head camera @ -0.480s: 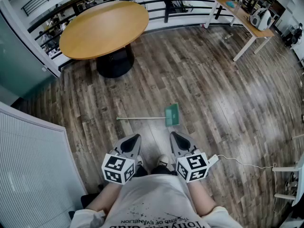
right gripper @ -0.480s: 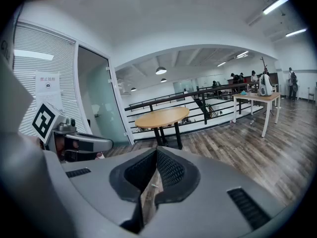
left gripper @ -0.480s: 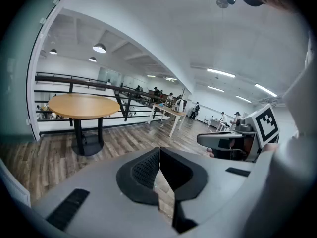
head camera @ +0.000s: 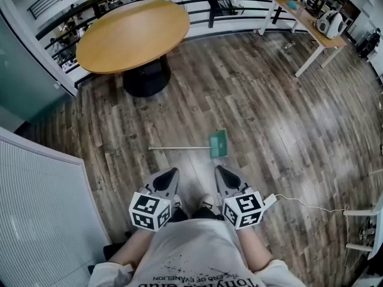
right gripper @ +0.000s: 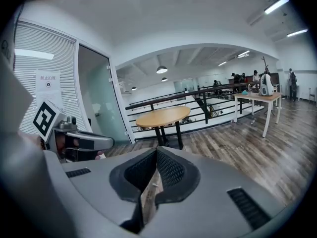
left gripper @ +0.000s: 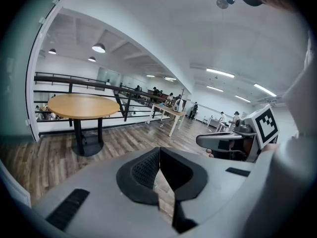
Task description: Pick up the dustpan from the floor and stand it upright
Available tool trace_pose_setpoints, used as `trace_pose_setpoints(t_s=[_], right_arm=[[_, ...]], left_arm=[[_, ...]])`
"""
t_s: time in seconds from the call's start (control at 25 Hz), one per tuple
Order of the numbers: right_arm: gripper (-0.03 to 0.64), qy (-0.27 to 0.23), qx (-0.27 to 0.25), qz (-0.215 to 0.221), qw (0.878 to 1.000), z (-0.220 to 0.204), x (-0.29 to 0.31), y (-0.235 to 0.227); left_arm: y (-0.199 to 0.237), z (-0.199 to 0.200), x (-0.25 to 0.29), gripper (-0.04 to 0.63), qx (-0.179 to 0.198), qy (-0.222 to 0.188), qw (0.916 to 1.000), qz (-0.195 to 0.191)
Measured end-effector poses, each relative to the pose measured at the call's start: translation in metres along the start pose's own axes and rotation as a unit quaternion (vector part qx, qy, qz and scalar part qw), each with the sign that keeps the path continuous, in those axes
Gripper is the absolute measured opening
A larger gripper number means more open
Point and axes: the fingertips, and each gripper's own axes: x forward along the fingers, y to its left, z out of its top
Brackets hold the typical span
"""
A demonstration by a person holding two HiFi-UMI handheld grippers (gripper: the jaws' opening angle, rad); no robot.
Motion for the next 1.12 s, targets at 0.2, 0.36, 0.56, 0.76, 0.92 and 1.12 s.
trace_pose_setpoints(t_s=[0.2,0.36,0.56,0.76,0.92,1.12], right_arm=[[0.026,-0.011,0.019,-0.007,1.0,-0.001,0.006,0.005],[0.028,-0.012,0.02,-0.016,1.0,-0.001,0.013,0.012],[0.028,-0.012,0.027,-0.035,0.999,0.002,0.024,0.028],[0.027,-0.018,0.026,-0.063,0.998,0.008,0.032,0.035],[0.028,-0.012,0.025,-0.08,0.996,0.007,0.033,0.031],[0.027,-0.006,0.038,-0.09,0.995,0.004,0.037,0.014]], left_arm=[[0.012,-0.002,-0.006,0.025,0.001,-0.001,1.0,0.0],[0.025,-0.003,-0.015,0.025,0.002,-0.002,1.0,-0.001],[0.05,-0.005,-0.033,0.025,0.002,0.001,1.0,-0.008],[0.078,-0.008,-0.047,0.025,0.001,0.006,0.9999,-0.012],[0.092,-0.009,-0.045,0.025,-0.007,0.009,0.9998,-0.016],[0.093,-0.004,-0.031,0.025,-0.006,0.011,0.9997,-0.022]])
